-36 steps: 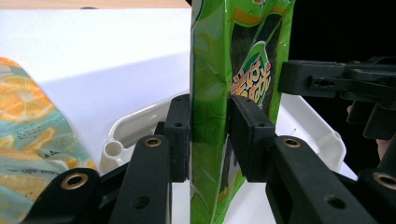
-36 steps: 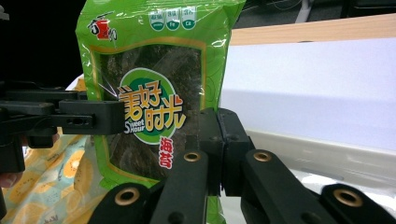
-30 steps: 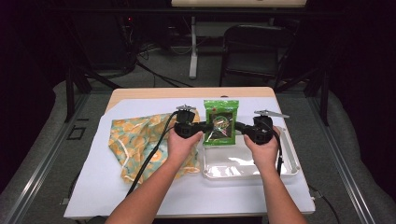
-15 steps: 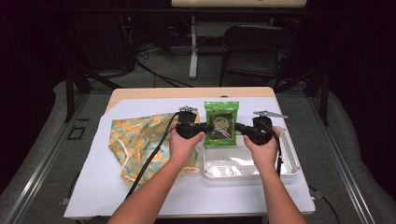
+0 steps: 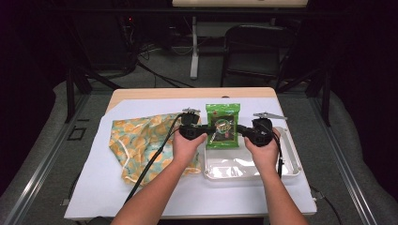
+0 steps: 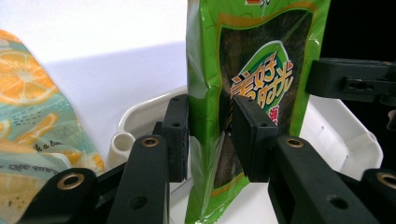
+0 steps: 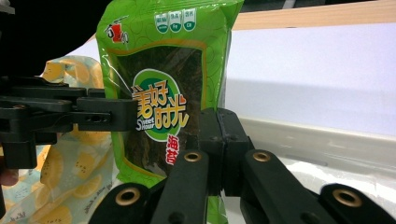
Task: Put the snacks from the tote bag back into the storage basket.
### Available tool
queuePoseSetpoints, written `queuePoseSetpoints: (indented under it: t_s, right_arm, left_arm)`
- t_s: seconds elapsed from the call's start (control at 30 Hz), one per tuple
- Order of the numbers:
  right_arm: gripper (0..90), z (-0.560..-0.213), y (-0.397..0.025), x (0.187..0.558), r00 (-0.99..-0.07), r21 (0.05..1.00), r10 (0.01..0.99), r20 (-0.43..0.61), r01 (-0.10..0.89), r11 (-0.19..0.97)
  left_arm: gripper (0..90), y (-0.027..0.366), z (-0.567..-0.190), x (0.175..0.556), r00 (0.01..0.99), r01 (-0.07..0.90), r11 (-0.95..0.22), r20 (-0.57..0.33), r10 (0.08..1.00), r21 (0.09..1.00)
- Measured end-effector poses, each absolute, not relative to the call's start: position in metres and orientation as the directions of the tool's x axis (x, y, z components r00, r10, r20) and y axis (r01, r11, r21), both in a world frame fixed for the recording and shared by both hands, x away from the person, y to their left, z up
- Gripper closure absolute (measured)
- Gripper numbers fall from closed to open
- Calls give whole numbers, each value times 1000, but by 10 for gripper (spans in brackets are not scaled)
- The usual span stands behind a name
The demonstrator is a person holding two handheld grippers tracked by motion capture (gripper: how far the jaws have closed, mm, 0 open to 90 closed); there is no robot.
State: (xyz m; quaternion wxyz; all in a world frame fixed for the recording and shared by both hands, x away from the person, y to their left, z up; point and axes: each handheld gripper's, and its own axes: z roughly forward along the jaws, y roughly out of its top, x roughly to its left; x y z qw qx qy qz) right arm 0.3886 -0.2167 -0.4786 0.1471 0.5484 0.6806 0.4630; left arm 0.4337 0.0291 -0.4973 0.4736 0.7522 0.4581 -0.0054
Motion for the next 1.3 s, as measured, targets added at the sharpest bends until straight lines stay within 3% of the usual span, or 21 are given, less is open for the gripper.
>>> queuePoseSetpoints:
  t_s: [1.3]
  right_arm:
    - [900,-499,-207,393,-333,770,900,281,638,-4]
  left_arm:
    - [719,26,-513,439,534,729,-176,-390,750,661]
